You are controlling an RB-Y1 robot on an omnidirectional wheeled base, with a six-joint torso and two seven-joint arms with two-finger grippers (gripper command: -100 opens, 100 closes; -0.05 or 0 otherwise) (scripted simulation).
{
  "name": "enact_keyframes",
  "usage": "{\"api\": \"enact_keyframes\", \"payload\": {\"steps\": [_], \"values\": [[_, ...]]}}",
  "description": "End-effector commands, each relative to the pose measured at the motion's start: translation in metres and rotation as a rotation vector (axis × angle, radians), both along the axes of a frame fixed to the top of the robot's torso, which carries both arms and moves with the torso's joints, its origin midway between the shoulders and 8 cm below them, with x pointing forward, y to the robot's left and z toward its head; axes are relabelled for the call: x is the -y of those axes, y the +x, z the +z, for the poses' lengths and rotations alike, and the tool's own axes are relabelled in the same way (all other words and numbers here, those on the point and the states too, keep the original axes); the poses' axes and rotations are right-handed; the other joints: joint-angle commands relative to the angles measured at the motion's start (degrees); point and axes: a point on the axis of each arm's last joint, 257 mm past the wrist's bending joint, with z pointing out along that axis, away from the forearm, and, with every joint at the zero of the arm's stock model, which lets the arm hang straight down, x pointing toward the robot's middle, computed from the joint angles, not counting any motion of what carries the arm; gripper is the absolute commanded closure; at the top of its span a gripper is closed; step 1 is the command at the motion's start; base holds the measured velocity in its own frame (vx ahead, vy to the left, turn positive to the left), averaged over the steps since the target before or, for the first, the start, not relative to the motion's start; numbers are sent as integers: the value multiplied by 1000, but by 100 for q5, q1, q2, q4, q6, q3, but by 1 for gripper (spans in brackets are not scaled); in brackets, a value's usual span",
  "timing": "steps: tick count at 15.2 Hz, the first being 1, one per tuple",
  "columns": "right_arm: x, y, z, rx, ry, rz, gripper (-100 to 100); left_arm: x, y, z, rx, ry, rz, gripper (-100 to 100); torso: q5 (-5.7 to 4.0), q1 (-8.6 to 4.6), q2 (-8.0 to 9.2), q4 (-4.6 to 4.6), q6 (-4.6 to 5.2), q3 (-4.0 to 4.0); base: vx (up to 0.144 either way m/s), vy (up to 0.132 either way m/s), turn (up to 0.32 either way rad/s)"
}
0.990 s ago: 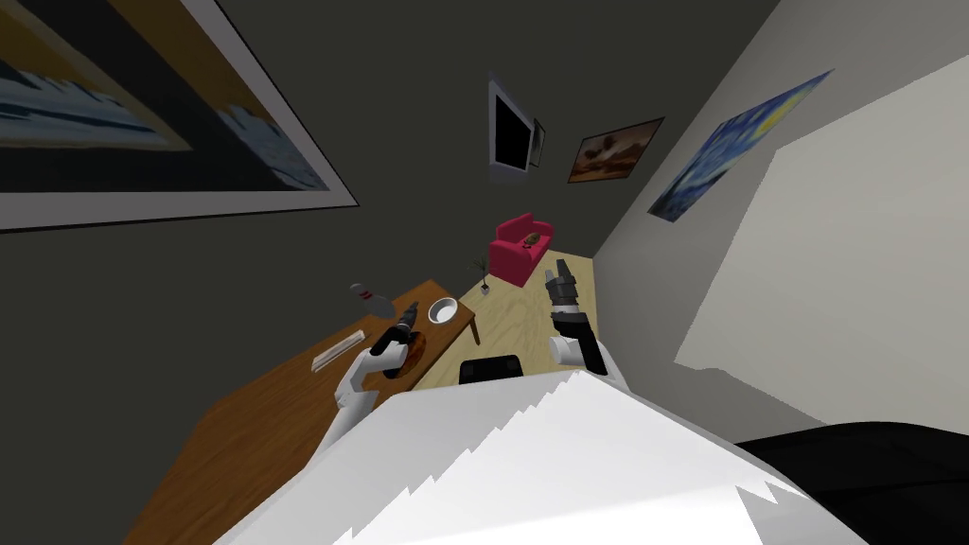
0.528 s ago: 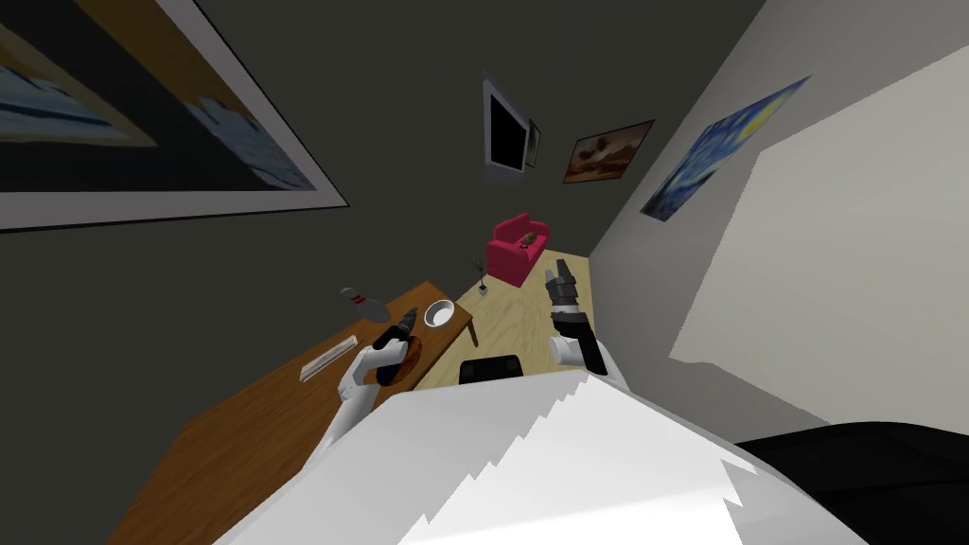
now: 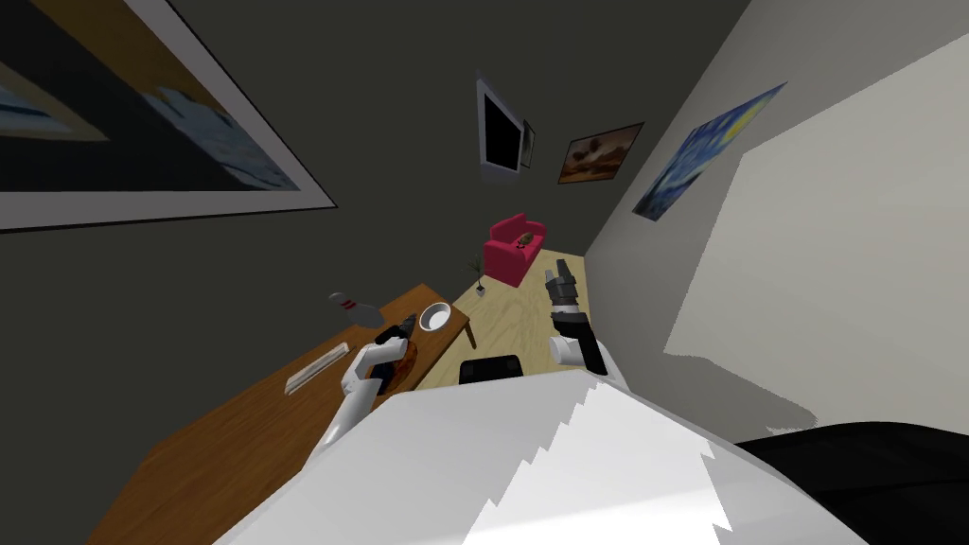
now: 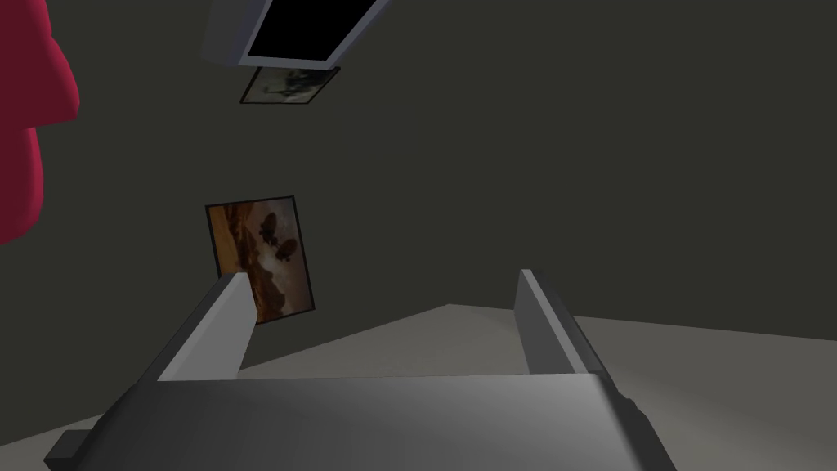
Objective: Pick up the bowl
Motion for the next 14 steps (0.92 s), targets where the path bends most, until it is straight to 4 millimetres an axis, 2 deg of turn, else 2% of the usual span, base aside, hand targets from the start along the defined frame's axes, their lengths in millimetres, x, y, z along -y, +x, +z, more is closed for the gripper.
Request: {"api": "enact_keyframes", "payload": {"steps": [1, 9, 14], "values": [[0, 0, 0, 0, 0, 0, 0, -4, -6, -11, -50, -12, 17, -100, 0, 0, 0, 0, 0, 0, 23, -15, -59], [0, 0, 0, 0, 0, 0, 0, -8, -32, -50, -227, -77, 78, -100, -1, -2, -3, -1, 0, -2, 29, -19, -57], [0, 0, 0, 0, 0, 0, 0, -5, -49, -68, -322, -114, 104, -100, 0, -2, -2, 0, 0, -1, 29, -18, -50]]}}
